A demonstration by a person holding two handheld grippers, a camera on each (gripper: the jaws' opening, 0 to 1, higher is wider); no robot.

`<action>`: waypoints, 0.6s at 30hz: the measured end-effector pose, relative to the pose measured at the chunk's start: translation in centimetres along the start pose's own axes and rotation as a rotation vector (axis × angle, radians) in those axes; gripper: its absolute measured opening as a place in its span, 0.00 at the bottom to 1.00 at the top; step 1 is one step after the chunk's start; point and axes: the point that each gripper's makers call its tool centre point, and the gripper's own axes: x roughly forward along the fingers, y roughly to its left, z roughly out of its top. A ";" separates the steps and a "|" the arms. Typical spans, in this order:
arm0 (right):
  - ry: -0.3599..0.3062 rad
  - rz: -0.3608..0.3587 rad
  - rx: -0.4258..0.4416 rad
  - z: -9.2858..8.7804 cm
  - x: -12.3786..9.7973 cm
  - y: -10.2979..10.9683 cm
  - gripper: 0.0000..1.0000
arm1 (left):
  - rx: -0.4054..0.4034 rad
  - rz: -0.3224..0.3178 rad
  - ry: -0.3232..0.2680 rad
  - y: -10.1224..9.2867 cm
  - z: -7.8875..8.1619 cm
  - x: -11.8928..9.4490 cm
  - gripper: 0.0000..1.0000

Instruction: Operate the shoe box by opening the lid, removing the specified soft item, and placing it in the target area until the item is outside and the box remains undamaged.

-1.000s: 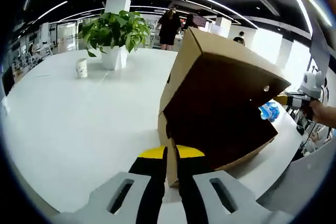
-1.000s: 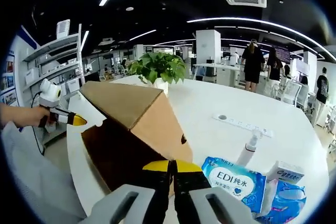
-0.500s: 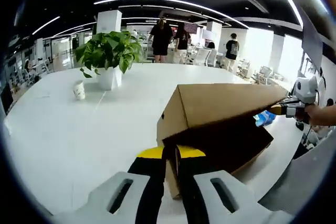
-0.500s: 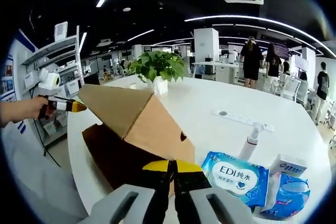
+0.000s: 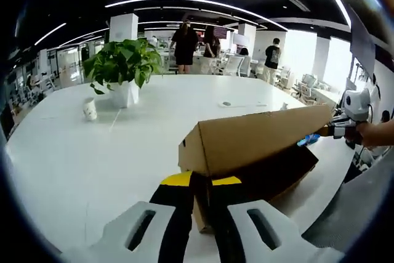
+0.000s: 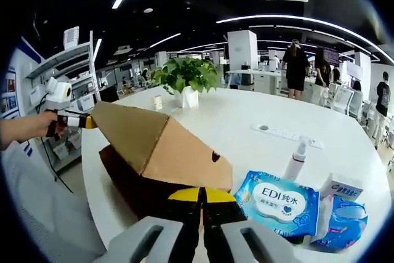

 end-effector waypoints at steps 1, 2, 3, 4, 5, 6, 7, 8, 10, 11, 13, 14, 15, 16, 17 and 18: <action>0.003 0.003 0.000 -0.2 0.0 0.1 0.00 | 0.001 -0.001 0.005 0.0 -0.2 0.0 0.06; 0.005 0.007 -0.002 -0.3 -0.1 0.2 0.00 | 0.006 -0.001 0.011 -0.1 -0.5 -0.1 0.05; 0.006 0.013 -0.003 -0.4 -0.1 0.3 0.00 | 0.010 -0.001 0.014 -0.1 -0.6 -0.1 0.05; 0.009 0.022 -0.007 -0.5 -0.1 0.6 0.00 | 0.012 -0.003 0.023 -0.2 -1.0 -0.1 0.05; 0.014 0.030 -0.016 -0.6 -0.1 0.8 0.00 | 0.012 -0.005 0.029 -0.2 -1.2 -0.1 0.05; 0.018 0.032 -0.027 -0.8 -0.2 0.9 0.01 | 0.014 -0.008 0.039 -0.3 -1.6 -0.1 0.06; 0.022 0.035 -0.040 -0.9 -0.2 1.0 0.02 | 0.016 -0.011 0.042 -0.4 -1.8 -0.1 0.06; 0.028 0.044 -0.054 -1.1 -0.2 1.2 0.03 | 0.018 -0.014 0.048 -0.6 -2.1 -0.2 0.07; 0.034 0.062 -0.069 -1.3 -0.4 1.7 0.05 | 0.028 -0.015 0.057 -0.7 -2.4 -0.2 0.07; 0.036 0.064 -0.081 -1.4 -0.5 1.7 0.06 | 0.037 -0.017 0.063 -0.8 -2.7 -0.3 0.08; 0.040 0.079 -0.104 -1.6 -0.6 2.0 0.06 | 0.042 -0.019 0.069 -0.8 -2.9 -0.4 0.08; 0.041 0.086 -0.109 -1.7 -0.7 2.1 0.08 | 0.043 -0.021 0.070 -0.8 -2.9 -0.4 0.09; 0.042 0.098 -0.115 -1.7 -0.8 2.3 0.09 | 0.044 -0.024 0.072 -0.9 -3.0 -0.5 0.10; 0.042 0.100 -0.117 -1.7 -0.8 2.4 0.10 | 0.048 -0.026 0.075 -0.9 -3.1 -0.5 0.10; 0.043 0.121 -0.133 -1.8 -1.1 2.8 0.12 | 0.053 -0.028 0.077 -1.0 -3.2 -0.6 0.11; 0.045 0.131 -0.142 -1.9 -1.2 3.0 0.14 | 0.060 -0.030 0.080 -1.1 -3.3 -0.7 0.11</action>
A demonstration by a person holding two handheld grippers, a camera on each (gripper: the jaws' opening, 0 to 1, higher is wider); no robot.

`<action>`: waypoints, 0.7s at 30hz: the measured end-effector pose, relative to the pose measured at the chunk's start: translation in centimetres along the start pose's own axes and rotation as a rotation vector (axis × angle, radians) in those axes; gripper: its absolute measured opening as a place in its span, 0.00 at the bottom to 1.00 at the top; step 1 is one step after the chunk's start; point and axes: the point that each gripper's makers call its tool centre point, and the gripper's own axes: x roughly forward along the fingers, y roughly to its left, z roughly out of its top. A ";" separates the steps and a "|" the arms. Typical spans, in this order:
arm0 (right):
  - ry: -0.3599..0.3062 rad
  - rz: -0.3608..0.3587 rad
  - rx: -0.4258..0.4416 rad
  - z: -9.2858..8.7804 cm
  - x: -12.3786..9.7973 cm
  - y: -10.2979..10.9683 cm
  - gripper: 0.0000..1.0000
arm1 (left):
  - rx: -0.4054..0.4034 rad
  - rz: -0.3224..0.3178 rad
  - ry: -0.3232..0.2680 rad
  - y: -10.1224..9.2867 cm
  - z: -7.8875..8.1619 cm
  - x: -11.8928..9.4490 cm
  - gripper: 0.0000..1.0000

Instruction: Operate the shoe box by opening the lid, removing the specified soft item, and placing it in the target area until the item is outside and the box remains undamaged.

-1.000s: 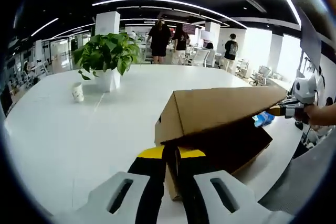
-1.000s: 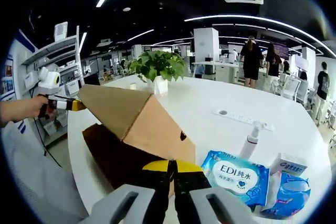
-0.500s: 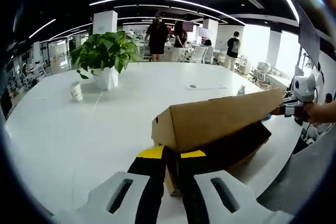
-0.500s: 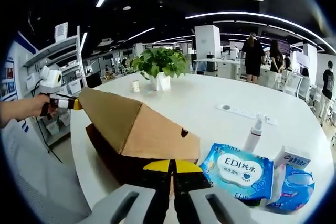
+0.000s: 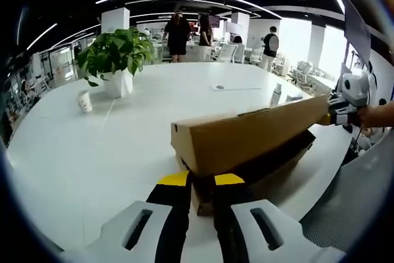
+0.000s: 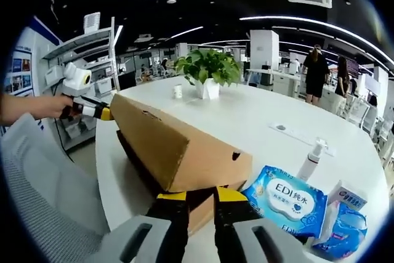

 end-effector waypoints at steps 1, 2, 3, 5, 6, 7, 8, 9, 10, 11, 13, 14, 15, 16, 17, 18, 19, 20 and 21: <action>0.000 0.006 -0.010 0.0 -0.1 0.2 0.15 | 0.004 -0.003 0.002 -0.1 -0.1 0.0 0.12; 0.001 0.012 -0.020 -0.1 -0.1 0.3 0.17 | 0.007 -0.005 0.005 -0.1 -0.2 0.0 0.12; 0.006 0.020 -0.024 -0.2 -0.2 0.6 0.18 | 0.011 -0.010 0.009 -0.2 -0.3 0.0 0.13; 0.014 0.034 -0.039 -0.4 -0.3 1.0 0.20 | 0.021 -0.017 0.014 -0.4 -0.5 0.0 0.14; 0.017 0.040 -0.040 -0.5 -0.2 1.1 0.21 | 0.032 -0.022 0.019 -0.6 -0.7 -0.1 0.15; 0.023 0.044 -0.040 -0.7 -0.2 1.2 0.22 | 0.041 -0.026 0.028 -0.7 -0.9 -0.1 0.15; 0.028 0.047 -0.044 -0.8 -0.2 1.2 0.23 | 0.055 -0.030 0.038 -0.9 -1.3 -0.1 0.16; 0.034 0.049 -0.046 -1.0 -0.2 1.3 0.23 | 0.059 -0.031 0.041 -0.9 -1.4 -0.1 0.17; 0.036 0.051 -0.048 -1.1 -0.2 1.3 0.23 | 0.063 -0.032 0.048 -1.0 -1.6 -0.1 0.18; 0.040 0.054 -0.049 -1.3 -0.2 1.4 0.24 | 0.065 -0.034 0.051 -1.1 -1.7 -0.1 0.19; 0.046 0.059 -0.047 -1.5 -0.2 1.6 0.25 | 0.071 -0.035 0.059 -1.2 -2.1 0.0 0.20; 0.051 0.063 -0.048 -1.6 -0.2 1.6 0.26 | 0.074 -0.035 0.065 -1.2 -2.3 0.0 0.20; 0.053 0.067 -0.050 -1.6 -0.1 1.7 0.26 | 0.075 -0.035 0.067 -1.3 -2.4 0.0 0.21; 0.055 0.073 -0.050 -1.7 -0.1 1.8 0.27 | 0.074 -0.037 0.075 -1.3 -2.6 0.0 0.21; 0.055 0.072 -0.053 -1.7 -0.1 1.9 0.27 | 0.073 -0.038 0.079 -1.3 -2.7 0.0 0.22; 0.057 0.073 -0.055 -1.8 0.0 1.9 0.27 | 0.079 -0.039 0.081 -1.4 -2.9 0.0 0.22; 0.059 0.073 -0.057 -1.9 0.0 2.0 0.28 | 0.080 -0.039 0.082 -1.4 -3.0 0.0 0.23; 0.061 0.073 -0.056 -2.0 0.1 2.0 0.28 | 0.079 -0.039 0.085 -1.5 -3.1 0.0 0.23; 0.064 0.073 -0.057 -2.1 0.1 2.0 0.28 | 0.079 -0.039 0.086 -1.5 -3.2 0.0 0.23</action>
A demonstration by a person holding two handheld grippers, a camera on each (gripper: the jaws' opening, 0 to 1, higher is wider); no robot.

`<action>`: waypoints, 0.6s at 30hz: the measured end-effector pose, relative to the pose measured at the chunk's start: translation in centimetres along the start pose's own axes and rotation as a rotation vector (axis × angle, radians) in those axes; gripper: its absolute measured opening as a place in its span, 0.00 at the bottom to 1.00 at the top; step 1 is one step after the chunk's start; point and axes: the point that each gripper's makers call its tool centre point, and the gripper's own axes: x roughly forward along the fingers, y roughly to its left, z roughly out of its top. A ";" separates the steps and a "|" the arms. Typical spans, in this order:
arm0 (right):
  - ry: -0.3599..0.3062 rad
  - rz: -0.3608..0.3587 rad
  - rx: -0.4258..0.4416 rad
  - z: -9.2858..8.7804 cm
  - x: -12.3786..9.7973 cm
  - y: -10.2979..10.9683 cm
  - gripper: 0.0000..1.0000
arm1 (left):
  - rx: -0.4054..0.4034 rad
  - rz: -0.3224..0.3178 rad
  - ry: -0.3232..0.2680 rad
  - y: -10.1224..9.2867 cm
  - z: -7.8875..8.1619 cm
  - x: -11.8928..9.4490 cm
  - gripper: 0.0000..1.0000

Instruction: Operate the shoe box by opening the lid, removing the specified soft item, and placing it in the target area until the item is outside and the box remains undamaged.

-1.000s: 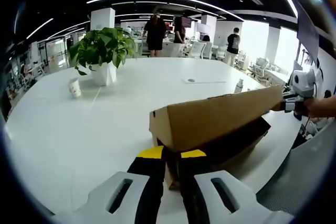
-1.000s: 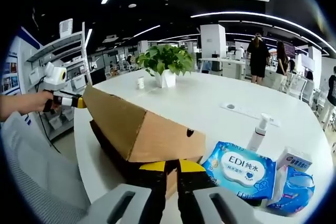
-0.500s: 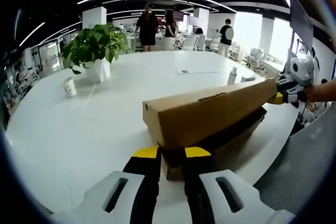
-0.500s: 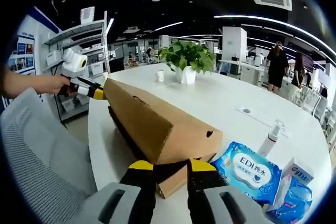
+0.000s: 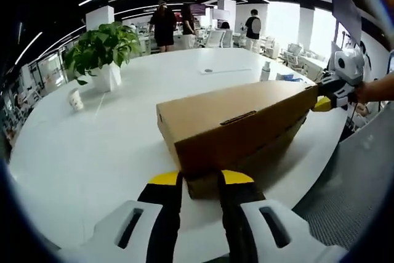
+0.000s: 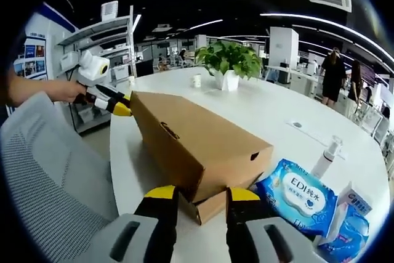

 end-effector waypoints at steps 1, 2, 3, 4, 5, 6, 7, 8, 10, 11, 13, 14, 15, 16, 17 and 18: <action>0.002 0.000 -0.001 -0.1 0.1 0.0 0.28 | 0.000 0.000 0.005 -0.1 -0.1 0.1 0.24; 0.005 0.000 0.000 -0.2 0.1 0.0 0.29 | 0.002 0.000 0.008 -0.1 -0.2 0.1 0.24; 0.007 -0.001 0.001 -0.2 0.2 0.0 0.29 | 0.004 0.000 0.011 -0.1 -0.3 0.2 0.25; 0.009 -0.002 0.002 -0.3 0.2 0.1 0.29 | 0.009 -0.001 0.014 -0.2 -0.4 0.2 0.26; 0.011 -0.002 0.001 -0.3 0.2 0.1 0.29 | 0.011 -0.001 0.016 -0.2 -0.5 0.3 0.26; 0.011 -0.002 0.001 -0.3 0.2 0.1 0.29 | 0.013 0.000 0.018 -0.2 -0.6 0.3 0.26; 0.015 -0.004 -0.001 -0.4 0.3 0.1 0.29 | 0.016 0.000 0.019 -0.2 -0.6 0.3 0.26; 0.019 -0.003 -0.003 -0.5 0.4 0.1 0.29 | 0.017 0.000 0.021 -0.2 -0.7 0.4 0.26; 0.022 -0.004 -0.002 -0.6 0.4 0.2 0.30 | 0.014 -0.001 0.023 -0.2 -0.8 0.5 0.26; 0.026 -0.005 -0.001 -0.7 0.5 0.2 0.30 | 0.013 -0.001 0.023 -0.2 -0.9 0.5 0.27; 0.033 -0.004 0.000 -0.8 0.6 0.3 0.31 | 0.018 -0.004 0.028 -0.3 -1.1 0.6 0.27; 0.036 -0.004 -0.002 -0.9 0.7 0.3 0.31 | 0.021 -0.004 0.029 -0.3 -1.2 0.7 0.27; 0.040 -0.004 -0.003 -1.0 0.8 0.3 0.31 | 0.022 -0.005 0.034 -0.3 -1.3 0.8 0.27; 0.043 -0.003 -0.002 -1.1 0.8 0.3 0.31 | 0.022 -0.005 0.037 -0.3 -1.4 0.8 0.28; 0.046 -0.003 -0.006 -1.2 0.9 0.3 0.31 | 0.022 -0.006 0.039 -0.3 -1.5 0.9 0.28; 0.048 -0.002 -0.008 -1.2 0.9 0.4 0.31 | 0.022 -0.006 0.041 -0.3 -1.5 1.0 0.29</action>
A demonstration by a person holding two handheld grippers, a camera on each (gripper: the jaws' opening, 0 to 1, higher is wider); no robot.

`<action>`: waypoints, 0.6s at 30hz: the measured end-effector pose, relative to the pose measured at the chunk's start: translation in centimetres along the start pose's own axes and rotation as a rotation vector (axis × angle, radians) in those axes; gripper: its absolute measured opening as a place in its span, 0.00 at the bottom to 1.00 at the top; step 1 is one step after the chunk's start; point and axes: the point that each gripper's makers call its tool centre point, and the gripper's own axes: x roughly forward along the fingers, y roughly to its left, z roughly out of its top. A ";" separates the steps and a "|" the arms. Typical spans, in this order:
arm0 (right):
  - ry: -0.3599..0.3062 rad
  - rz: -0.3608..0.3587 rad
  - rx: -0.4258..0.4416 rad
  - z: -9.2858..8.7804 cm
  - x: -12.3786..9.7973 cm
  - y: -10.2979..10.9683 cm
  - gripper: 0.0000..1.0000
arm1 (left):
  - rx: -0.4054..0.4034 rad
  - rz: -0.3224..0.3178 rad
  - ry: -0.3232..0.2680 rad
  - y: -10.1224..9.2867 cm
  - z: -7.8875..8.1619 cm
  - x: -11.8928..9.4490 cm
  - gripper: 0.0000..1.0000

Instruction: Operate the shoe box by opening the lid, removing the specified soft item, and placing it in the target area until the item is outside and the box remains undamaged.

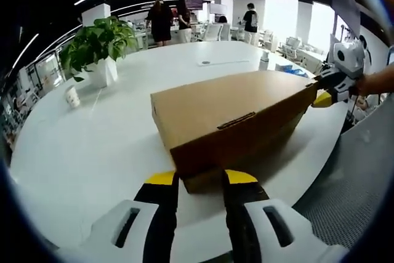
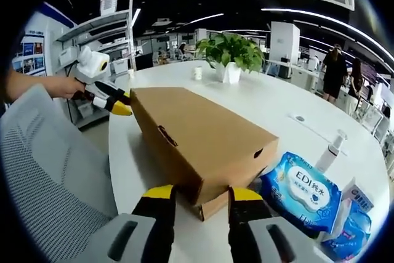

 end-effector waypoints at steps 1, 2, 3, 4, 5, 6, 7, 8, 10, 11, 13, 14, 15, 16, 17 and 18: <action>0.003 0.003 0.004 -0.1 0.1 0.0 0.32 | -0.001 -0.001 0.003 0.0 -0.1 0.1 0.29; 0.005 0.004 0.009 -0.2 0.1 0.1 0.32 | -0.002 -0.001 0.005 0.0 -0.2 0.1 0.29; 0.006 0.004 0.009 -0.2 0.2 0.1 0.32 | -0.003 -0.002 0.007 0.0 -0.2 0.2 0.30; 0.009 0.003 0.009 -0.3 0.3 0.1 0.32 | -0.005 -0.003 0.009 -0.1 -0.4 0.3 0.30; 0.011 0.002 0.010 -0.4 0.3 0.1 0.32 | -0.006 -0.004 0.011 -0.1 -0.4 0.3 0.30; 0.013 0.002 0.011 -0.5 0.4 0.1 0.32 | -0.007 -0.005 0.013 -0.1 -0.5 0.4 0.31; 0.014 0.001 0.015 -0.5 0.4 0.1 0.32 | -0.007 -0.005 0.015 -0.1 -0.6 0.5 0.31; 0.017 0.001 0.015 -0.6 0.5 0.1 0.32 | -0.007 -0.006 0.018 -0.1 -0.7 0.6 0.31; 0.022 0.000 0.014 -0.8 0.7 0.1 0.32 | -0.009 -0.006 0.022 -0.1 -0.8 0.7 0.31; 0.023 0.000 0.016 -0.8 0.7 0.0 0.32 | -0.010 -0.007 0.024 -0.1 -0.9 0.8 0.31; 0.024 0.000 0.018 -0.9 0.7 0.0 0.32 | -0.013 -0.007 0.027 -0.1 -1.1 0.9 0.31; 0.025 -0.001 0.017 -1.0 0.7 0.0 0.32 | -0.014 -0.007 0.027 -0.1 -1.1 1.0 0.31; 0.026 0.000 0.020 -1.0 0.7 0.0 0.32 | -0.016 -0.007 0.029 0.0 -1.1 1.0 0.30; 0.027 0.000 0.021 -1.0 0.7 0.0 0.32 | -0.017 -0.007 0.031 0.0 -1.1 1.0 0.30; 0.030 0.000 0.027 -1.1 0.7 -0.1 0.32 | -0.020 -0.008 0.035 0.0 -1.2 1.0 0.29; 0.031 0.001 0.034 -1.1 0.7 -0.1 0.32 | -0.021 -0.007 0.035 0.1 -1.2 1.0 0.29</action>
